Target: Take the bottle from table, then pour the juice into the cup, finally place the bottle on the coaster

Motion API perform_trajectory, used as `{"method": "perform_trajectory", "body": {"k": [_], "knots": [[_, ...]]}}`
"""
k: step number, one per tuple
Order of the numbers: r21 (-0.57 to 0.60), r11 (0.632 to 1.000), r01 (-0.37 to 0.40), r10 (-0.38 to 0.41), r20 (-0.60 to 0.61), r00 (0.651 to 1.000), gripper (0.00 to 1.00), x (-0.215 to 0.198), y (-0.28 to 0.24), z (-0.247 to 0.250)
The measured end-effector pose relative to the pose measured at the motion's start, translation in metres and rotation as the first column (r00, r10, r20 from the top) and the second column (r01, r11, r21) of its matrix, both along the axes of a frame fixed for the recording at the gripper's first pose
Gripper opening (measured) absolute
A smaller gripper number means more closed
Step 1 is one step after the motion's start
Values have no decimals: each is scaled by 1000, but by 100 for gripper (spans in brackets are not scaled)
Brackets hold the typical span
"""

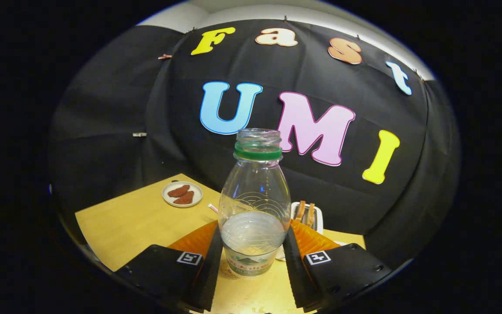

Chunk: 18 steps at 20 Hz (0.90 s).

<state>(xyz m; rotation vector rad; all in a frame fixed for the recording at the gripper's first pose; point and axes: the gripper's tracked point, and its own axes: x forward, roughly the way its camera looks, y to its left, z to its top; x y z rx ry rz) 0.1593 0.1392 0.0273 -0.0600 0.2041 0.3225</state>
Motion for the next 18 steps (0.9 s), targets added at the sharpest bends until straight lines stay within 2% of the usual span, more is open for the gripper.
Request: {"method": "perform_trajectory", "body": {"k": [3,5,10,18], "knots": [[145,989,-29,29,0,1000,71,7,1,-11],[189,981,-37,38,-3,999,71,16,-2,-26],[212,975,-65,80,-63,995,72,37,2,-83],[124,985,-121,132,-85,988,74,57,28,-152]]}}
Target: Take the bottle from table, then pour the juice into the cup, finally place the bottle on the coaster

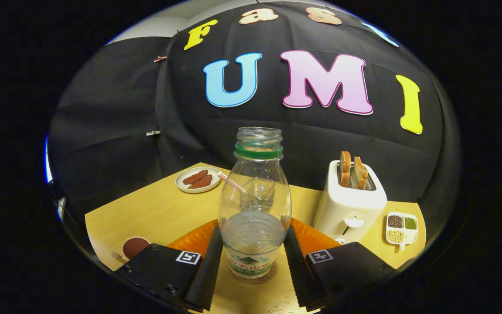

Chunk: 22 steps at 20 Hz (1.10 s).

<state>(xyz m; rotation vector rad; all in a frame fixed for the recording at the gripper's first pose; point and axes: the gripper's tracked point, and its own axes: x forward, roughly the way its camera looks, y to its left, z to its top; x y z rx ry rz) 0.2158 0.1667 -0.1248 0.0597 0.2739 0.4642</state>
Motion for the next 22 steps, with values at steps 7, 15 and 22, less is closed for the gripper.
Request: {"method": "perform_trajectory", "body": {"k": [7,15,22], "knots": [[-36,999,-4,4,-2,1000,74,16,3,-37],[-22,999,-28,28,10,1000,76,17,13,-49],[-36,999,-39,39,-3,999,79,13,12,-55]]}}
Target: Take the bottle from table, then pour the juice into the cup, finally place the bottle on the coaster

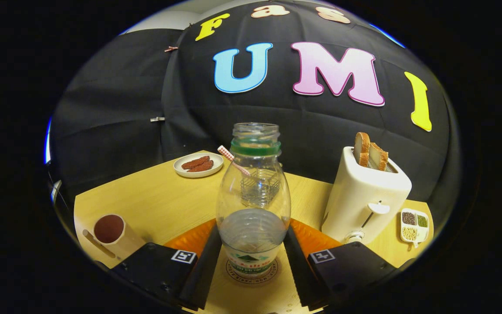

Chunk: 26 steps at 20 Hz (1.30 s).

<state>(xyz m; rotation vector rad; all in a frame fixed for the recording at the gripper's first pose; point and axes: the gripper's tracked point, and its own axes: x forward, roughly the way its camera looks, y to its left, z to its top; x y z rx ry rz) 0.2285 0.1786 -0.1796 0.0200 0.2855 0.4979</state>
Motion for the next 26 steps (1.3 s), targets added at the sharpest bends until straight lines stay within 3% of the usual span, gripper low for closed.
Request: {"method": "perform_trajectory", "body": {"k": [1,4,14,18,26], "knots": [[10,1000,2,-2,-10,1000,79,-1,-2,1],[20,1000,12,-12,-5,1000,100,-7,-10,8],[5,999,38,-38,145,989,100,-66,-47,94],[-5,995,102,-97,246,964,98,-96,-76,152],[33,959,283,-280,288,916,98,-160,-124,229]]}}
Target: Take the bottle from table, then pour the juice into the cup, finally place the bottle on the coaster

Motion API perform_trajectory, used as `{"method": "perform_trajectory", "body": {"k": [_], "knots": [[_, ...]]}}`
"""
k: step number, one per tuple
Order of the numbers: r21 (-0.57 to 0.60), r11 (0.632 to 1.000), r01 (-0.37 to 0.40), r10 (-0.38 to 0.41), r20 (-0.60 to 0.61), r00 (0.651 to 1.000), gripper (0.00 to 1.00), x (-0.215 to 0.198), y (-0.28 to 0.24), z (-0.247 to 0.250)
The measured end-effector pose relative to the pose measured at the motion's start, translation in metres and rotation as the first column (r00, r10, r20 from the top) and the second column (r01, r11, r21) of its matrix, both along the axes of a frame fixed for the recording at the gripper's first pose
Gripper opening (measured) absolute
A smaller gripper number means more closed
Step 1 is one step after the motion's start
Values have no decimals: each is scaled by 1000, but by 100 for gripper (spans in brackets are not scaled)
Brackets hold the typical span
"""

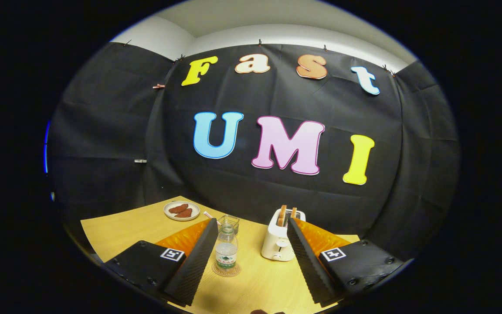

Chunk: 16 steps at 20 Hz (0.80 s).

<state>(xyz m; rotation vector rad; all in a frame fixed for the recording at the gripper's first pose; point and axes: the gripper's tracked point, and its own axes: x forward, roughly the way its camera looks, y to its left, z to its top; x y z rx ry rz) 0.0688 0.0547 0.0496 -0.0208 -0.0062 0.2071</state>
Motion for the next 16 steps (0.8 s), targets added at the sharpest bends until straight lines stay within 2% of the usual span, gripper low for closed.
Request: {"method": "perform_trajectory", "body": {"k": [7,13,16], "knots": [[71,984,164,-165,11,986,98,-56,-54,10],[70,971,227,-226,-15,974,98,-76,-84,0],[82,969,232,-231,-23,973,98,-77,-81,2]]}}
